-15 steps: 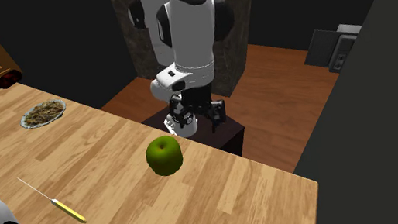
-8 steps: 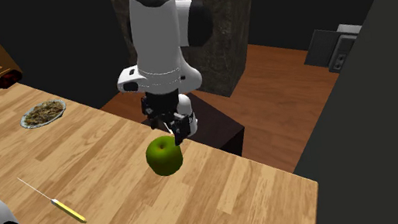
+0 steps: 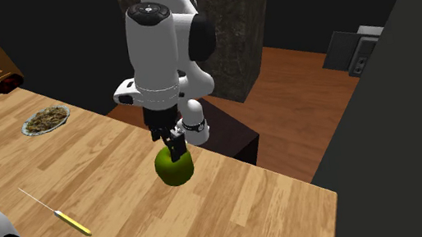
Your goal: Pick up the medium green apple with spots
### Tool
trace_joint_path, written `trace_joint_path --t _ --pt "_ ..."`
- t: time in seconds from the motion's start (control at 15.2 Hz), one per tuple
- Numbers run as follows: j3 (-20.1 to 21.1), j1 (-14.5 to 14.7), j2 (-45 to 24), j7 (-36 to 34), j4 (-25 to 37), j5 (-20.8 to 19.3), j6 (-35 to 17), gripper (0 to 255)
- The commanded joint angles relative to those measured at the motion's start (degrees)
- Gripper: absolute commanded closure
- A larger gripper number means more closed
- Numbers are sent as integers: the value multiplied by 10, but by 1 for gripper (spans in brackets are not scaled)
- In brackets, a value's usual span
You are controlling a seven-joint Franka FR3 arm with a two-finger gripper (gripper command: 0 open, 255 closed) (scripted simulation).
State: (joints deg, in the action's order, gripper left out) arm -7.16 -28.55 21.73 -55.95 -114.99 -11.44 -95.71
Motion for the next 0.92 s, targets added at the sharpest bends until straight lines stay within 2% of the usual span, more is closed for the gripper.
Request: trace_joint_path --t 0.0,0.13,0.2,0.86 --pt "0 0 2 -3 -18 -1 -15 0" --pt "0 0 3 -4 -23 -1 -19 0" --pt "0 0 4 -4 -23 -1 -19 255" --pt "0 0 2 -3 -14 0 -12 255"
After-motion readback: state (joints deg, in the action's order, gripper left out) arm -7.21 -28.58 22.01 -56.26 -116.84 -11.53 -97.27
